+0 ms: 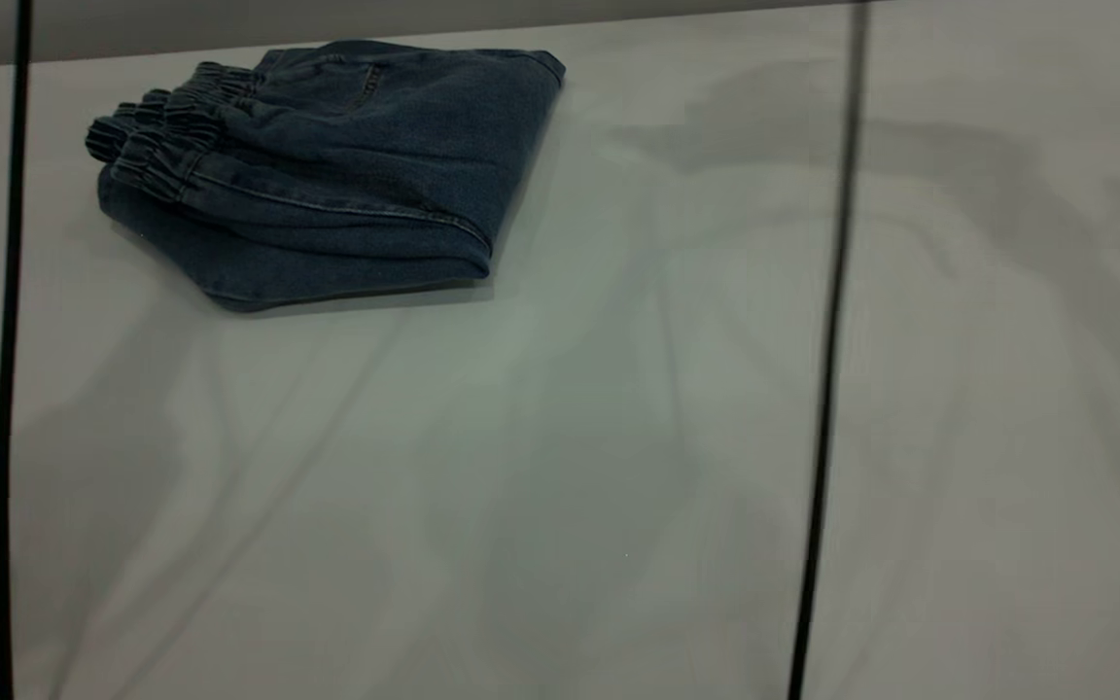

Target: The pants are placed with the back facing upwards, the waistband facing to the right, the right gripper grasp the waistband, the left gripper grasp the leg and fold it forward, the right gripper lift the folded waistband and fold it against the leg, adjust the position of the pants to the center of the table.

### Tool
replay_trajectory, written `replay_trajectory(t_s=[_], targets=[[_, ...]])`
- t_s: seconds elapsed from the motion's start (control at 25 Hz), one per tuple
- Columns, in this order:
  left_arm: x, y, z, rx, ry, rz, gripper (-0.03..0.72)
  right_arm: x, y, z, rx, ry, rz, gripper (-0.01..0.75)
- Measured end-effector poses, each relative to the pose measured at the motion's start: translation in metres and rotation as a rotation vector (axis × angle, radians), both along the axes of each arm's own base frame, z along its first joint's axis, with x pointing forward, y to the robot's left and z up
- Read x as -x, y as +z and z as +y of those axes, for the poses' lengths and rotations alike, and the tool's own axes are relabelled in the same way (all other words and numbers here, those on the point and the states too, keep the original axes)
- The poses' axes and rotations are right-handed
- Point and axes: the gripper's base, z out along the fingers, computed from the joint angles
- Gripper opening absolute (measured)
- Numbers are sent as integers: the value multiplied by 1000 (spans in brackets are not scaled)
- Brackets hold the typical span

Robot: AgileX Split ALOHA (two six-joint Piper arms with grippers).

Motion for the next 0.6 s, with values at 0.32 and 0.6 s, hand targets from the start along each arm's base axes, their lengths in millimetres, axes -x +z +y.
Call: replay_trajectory(t_s=[0.32, 0.6], targets=[[6, -68, -1, -180, -222, 160, 517, 48, 120, -74, 164, -130, -114, 584], [23, -130, 11, -356, -382, 337, 517, 78, 163, -84, 165, -132, -176, 584]])
